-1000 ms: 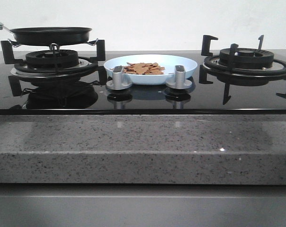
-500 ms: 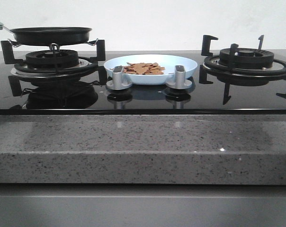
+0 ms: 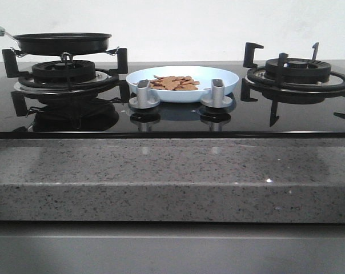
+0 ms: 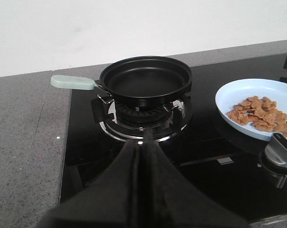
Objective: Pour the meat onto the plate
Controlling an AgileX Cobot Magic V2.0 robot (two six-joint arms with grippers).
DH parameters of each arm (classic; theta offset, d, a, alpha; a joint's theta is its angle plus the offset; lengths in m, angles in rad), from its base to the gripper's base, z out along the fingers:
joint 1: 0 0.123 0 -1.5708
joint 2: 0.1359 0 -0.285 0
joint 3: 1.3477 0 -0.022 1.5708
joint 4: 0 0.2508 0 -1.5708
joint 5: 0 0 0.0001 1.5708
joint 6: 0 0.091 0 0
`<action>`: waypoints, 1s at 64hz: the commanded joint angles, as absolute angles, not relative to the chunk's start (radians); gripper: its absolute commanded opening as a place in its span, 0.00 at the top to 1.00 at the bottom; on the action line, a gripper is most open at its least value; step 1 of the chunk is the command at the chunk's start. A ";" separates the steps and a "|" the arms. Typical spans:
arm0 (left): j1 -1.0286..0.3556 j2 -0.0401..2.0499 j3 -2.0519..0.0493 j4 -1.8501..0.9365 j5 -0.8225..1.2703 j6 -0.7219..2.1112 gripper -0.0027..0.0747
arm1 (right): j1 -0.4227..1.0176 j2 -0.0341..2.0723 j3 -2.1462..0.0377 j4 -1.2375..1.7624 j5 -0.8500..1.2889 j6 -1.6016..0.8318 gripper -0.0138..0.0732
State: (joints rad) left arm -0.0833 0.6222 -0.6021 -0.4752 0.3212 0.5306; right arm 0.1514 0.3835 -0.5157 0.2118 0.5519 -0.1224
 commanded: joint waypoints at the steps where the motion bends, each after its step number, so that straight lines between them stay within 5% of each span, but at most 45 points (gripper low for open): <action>1: -0.089 0.612 -0.626 -0.378 0.241 0.394 0.99 | 0.151 0.387 -0.543 0.209 0.471 -0.135 0.91; 12: -0.091 0.497 -0.539 -0.033 0.237 -0.034 0.99 | 0.151 0.387 -0.543 0.209 0.471 -0.135 0.91; 41: -0.089 0.024 -0.216 0.024 0.238 -0.028 0.99 | 0.151 0.387 -0.543 0.209 0.471 -0.135 0.91; 64: -0.035 -0.022 -0.086 -0.011 0.195 -0.021 0.99 | 0.151 0.387 -0.543 0.209 0.471 -0.135 0.91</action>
State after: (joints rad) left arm -0.0549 -0.0036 -0.0816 0.0069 0.3094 -0.0213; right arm 0.1514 0.3835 -0.5157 0.2118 0.5519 -0.1224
